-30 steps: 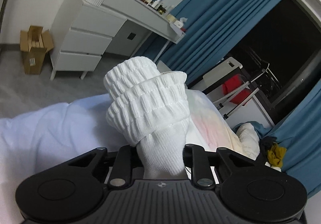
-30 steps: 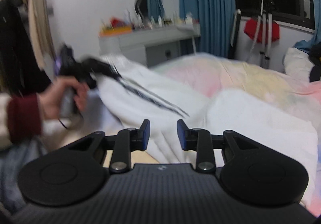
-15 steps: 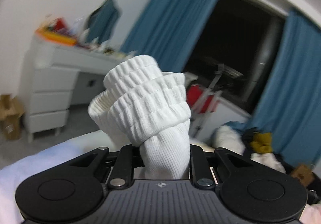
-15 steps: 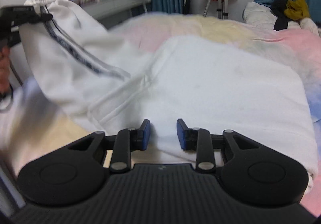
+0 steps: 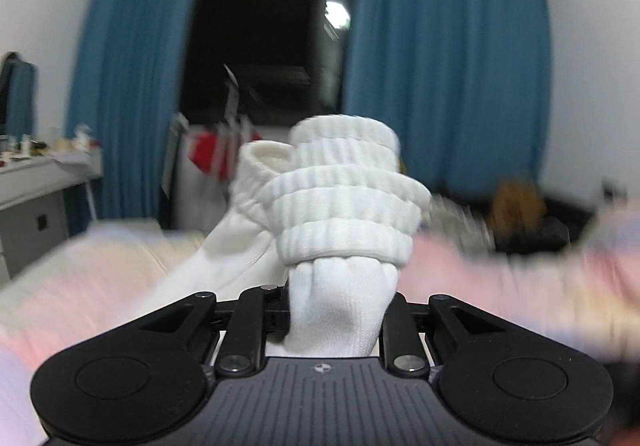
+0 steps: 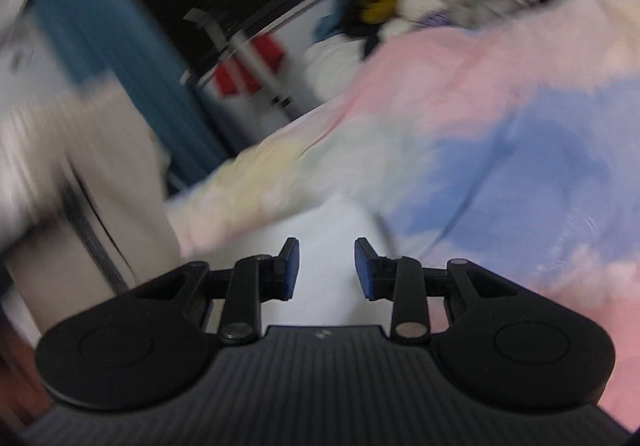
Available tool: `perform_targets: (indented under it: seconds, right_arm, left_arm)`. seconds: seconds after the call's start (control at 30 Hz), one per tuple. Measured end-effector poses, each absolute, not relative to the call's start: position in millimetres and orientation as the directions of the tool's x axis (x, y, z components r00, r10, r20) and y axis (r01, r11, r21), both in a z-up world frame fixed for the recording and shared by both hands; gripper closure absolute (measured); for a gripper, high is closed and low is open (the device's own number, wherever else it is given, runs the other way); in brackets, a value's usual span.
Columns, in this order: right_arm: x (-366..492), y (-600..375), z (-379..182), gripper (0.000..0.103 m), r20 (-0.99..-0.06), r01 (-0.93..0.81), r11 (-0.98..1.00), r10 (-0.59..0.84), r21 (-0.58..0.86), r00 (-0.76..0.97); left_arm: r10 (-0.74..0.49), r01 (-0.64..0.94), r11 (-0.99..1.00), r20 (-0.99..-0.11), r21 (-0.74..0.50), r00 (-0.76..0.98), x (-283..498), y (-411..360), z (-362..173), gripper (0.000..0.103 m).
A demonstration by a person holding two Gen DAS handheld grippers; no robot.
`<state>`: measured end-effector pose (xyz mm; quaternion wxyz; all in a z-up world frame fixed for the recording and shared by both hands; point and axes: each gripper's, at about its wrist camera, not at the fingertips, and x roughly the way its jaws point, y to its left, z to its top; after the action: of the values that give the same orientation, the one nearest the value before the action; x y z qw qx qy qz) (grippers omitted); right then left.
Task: Fold clothes
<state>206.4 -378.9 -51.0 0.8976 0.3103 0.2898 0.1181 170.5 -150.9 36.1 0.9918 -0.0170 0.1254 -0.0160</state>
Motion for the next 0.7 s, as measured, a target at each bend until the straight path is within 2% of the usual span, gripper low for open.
perform_targets:
  seconds: [0.13,0.27,0.4,0.53,0.63,0.7]
  right_arm:
    - [217.7,-408.9,-64.3,0.069,-0.353,-0.035,0.624,0.487,0.780,0.799]
    - [232.1,-412.1,-71.7,0.069,-0.281,-0.109,0.534,0.595,0.838,0.753]
    - [255.9,-403.5,-82.5,0.069,-0.293,-0.143,0.514,0.671,0.846,0.681]
    - [275.0,-394.4,-92.8,0.069,-0.296,-0.152,0.498,0.704,0.854,0.645]
    - [278.6,-389.5,-93.5,0.069,-0.300,-0.154,0.500,0.708,0.852,0.639]
    - [278.3,-388.8,-92.5,0.069,-0.280,-0.162,0.480,0.719,0.862,0.636]
  left_arm:
    - [-0.058,0.085,0.994,-0.317,0.075,0.947,172.1,-186.9,-1.7,0.082]
    - [-0.070,0.150,0.972,-0.386,0.182,0.920,173.7,-222.9,-39.4,0.079]
    - [-0.072,0.219,0.934,-0.454,0.281,0.888,175.3,-258.9,-77.2,0.071]
    - [-0.091,0.263,0.909,-0.464,0.323,0.881,155.9,-236.5,-83.0,0.054]
    - [-0.104,0.295,0.888,-0.471,0.353,0.876,140.9,-218.8,-86.8,0.047]
    - [-0.113,0.316,0.872,-0.475,0.373,0.872,131.0,-207.0,-89.4,0.046]
